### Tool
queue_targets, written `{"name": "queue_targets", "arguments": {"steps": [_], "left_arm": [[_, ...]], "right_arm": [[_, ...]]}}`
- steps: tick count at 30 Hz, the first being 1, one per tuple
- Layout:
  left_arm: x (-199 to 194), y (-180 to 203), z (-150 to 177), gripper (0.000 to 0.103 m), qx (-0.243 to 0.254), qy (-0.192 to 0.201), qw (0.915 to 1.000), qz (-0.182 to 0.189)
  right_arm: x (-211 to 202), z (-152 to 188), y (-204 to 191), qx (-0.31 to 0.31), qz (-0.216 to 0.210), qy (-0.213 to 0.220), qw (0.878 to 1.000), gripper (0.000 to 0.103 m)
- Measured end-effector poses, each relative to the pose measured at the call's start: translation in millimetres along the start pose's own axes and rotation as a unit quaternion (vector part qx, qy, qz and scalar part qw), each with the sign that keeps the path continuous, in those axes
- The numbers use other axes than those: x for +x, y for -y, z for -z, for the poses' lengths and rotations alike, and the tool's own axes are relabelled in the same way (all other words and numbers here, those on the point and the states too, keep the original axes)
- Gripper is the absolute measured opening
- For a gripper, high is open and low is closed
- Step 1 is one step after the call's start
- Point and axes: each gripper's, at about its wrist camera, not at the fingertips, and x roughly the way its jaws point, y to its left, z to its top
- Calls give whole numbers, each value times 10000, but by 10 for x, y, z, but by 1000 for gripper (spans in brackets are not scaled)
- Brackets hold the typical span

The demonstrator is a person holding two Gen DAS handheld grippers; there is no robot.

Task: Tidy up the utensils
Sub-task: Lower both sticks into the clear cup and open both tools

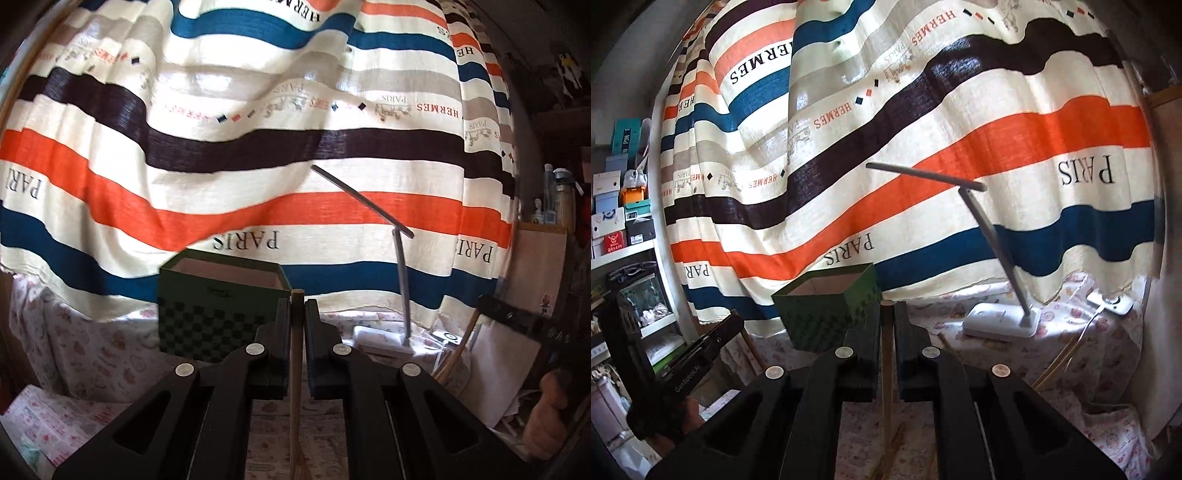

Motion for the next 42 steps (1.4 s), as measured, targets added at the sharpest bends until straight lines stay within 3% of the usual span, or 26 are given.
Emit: {"name": "queue_targets", "arguments": {"steps": [4, 7, 10, 13, 19, 24, 32, 35, 37, 40, 42], "left_arm": [[51, 174, -112, 6, -205, 26, 9988, 434], [164, 361, -163, 6, -216, 42, 9992, 345], [353, 529, -155, 6, -473, 17, 9982, 369], [524, 761, -153, 6, -378, 260, 9985, 285], [799, 1036, -43, 6, -322, 675, 9968, 278], [937, 1125, 50, 6, -465, 768, 9950, 445], [1150, 1264, 357, 6, -116, 483, 9979, 415], [1224, 1246, 491, 6, -123, 282, 9986, 434], [1265, 1227, 572, 6, -122, 139, 9990, 413], [1372, 1191, 661, 6, -130, -206, 9987, 453], [1453, 1174, 707, 6, -137, -449, 9978, 475]], "right_arm": [[76, -29, 258, 284, 131, 4, 9995, 8], [53, -45, 474, 516, 260, 269, 9980, 8], [-1, -9, 735, 871, 92, 798, 9930, 8], [42, 22, 967, 1289, 362, 887, 9870, 8], [93, 29, 1152, 1138, 1073, 1054, 9820, 8], [147, 86, 1284, 1205, 1111, 1148, 9798, 8], [-36, 152, 1441, 1627, 1201, 1745, 9637, 8], [40, 159, 1419, 1409, 1447, 1663, 9652, 8], [196, 175, 1440, 1276, 1410, 1360, 9723, 8], [574, 219, 1514, 1235, 1640, 372, 9780, 8], [695, 264, 1490, 1074, 1660, 111, 9802, 8]]}}
